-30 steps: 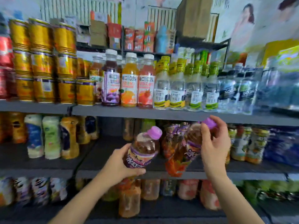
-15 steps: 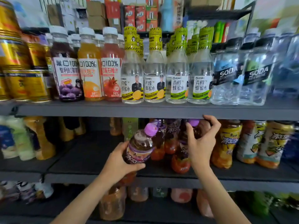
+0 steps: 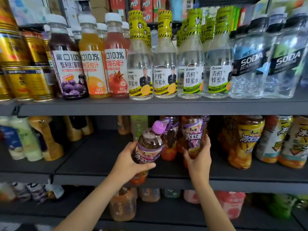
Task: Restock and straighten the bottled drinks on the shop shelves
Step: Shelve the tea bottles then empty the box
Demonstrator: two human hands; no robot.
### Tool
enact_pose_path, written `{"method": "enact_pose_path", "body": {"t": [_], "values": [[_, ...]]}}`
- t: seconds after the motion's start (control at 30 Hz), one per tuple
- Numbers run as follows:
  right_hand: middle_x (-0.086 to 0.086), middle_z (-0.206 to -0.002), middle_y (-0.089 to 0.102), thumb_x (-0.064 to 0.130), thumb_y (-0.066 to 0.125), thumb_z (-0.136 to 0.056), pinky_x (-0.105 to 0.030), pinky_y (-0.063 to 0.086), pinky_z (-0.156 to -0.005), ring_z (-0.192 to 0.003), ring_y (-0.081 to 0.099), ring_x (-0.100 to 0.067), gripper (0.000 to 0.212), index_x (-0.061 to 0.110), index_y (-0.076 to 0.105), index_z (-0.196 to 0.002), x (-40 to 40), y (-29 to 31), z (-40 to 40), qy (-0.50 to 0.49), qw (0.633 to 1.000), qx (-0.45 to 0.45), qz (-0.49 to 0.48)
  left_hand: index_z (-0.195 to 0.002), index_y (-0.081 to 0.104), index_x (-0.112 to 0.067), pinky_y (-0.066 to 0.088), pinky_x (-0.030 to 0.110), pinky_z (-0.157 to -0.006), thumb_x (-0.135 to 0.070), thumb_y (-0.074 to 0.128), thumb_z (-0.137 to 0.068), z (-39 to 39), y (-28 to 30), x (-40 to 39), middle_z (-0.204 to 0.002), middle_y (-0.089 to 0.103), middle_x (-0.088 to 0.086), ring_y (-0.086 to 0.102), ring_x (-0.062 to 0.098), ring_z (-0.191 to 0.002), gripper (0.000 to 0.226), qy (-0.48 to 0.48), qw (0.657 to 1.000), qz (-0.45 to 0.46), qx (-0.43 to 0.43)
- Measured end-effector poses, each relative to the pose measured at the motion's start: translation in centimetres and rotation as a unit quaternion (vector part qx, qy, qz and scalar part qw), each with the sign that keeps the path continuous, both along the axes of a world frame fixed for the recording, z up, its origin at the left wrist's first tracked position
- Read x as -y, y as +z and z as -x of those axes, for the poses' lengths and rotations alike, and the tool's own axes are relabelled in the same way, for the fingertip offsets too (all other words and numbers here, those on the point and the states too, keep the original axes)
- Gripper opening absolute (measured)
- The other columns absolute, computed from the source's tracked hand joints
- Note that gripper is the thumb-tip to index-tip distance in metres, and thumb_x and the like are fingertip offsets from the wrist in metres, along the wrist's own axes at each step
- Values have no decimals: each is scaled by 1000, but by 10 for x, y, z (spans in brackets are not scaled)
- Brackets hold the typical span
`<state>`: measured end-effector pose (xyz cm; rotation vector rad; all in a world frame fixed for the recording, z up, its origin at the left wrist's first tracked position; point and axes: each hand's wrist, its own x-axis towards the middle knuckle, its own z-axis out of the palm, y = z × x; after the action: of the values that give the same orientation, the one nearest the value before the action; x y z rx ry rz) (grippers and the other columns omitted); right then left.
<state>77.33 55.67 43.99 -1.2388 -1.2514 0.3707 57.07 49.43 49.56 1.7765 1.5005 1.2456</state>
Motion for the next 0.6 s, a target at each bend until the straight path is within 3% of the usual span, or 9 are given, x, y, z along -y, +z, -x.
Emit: {"method": "enact_pose_path", "body": {"t": [0.27, 0.43, 0.6], "values": [[-12, -135, 45, 7, 69, -80, -30, 36, -103, -125, 44, -25, 73, 6, 29, -141, -11, -1, -30, -23, 999, 12, 20, -111, 51, -32, 40, 12, -79, -20, 85, -60, 1, 2, -1, -115, 58, -6, 55, 2, -102, 62, -9, 1000, 7, 6], [-15, -139, 41, 4, 67, -81, -35, 34, -105, -129, 41, -29, 73, 3, 27, -141, -36, 8, -38, -52, 997, 1, 53, -110, 52, -30, 39, 10, -78, -21, 86, -59, -10, 3, -4, -114, 57, -7, 54, 6, -103, 62, -1, 1000, 4, -6], [-19, -142, 36, 4, 71, -78, -40, 32, -109, -132, 37, -34, 82, 1, 21, -143, -54, 20, -48, -39, 995, 15, 88, -114, 53, -29, 42, 18, -85, -25, 86, -58, -27, 4, -4, -107, 56, -18, 54, 6, -105, 65, -4, 1000, 16, -9]]}}
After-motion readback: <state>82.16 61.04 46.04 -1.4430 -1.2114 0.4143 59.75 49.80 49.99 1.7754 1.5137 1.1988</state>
